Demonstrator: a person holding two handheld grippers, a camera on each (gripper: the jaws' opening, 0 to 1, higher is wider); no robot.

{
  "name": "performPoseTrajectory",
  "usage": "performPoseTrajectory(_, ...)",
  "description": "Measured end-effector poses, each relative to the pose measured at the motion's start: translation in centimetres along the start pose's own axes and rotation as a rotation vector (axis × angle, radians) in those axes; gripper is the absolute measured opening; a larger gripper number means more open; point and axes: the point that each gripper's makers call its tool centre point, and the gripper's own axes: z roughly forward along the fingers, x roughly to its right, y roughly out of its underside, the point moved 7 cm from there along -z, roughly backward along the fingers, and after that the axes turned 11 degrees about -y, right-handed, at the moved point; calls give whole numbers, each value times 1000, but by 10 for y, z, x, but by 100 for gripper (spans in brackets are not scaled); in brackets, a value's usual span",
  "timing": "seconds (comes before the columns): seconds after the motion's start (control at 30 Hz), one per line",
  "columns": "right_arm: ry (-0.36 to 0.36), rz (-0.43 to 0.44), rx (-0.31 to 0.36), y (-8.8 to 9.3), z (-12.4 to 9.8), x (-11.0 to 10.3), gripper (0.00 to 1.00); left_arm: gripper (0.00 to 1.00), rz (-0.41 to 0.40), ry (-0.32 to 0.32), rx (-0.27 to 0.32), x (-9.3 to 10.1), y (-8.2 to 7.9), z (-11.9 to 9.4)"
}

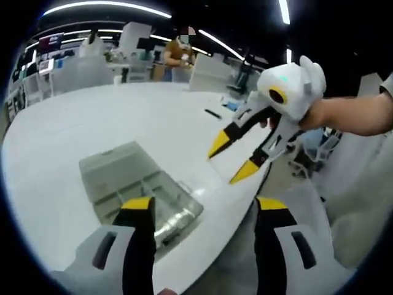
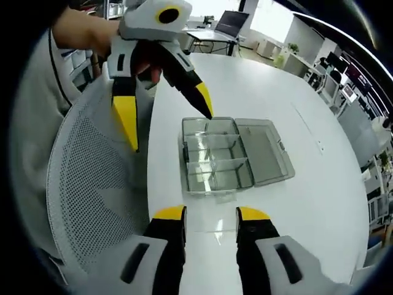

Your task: Insert the divider into the dual guide fixture by aligning both edges with the guide slots and pushing it downward to the bottom, including one-sided entry, uneven engagement, binding, and posture correction.

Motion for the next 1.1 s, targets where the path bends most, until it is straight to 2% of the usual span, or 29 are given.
performPoseTrajectory(0.4, 16, -53, 40, -22, -5, -5, 27, 56, -32, 18, 4, 6, -12, 5)
performPoseTrajectory(0.77, 19, -106, 65, -40, -6, -9, 27, 42, -146, 62, 10, 9, -24, 6)
performPoseTrajectory(1.1, 16, -137, 80, -47, -6, -14, 27, 29, -236, 69, -18, 5, -23, 8)
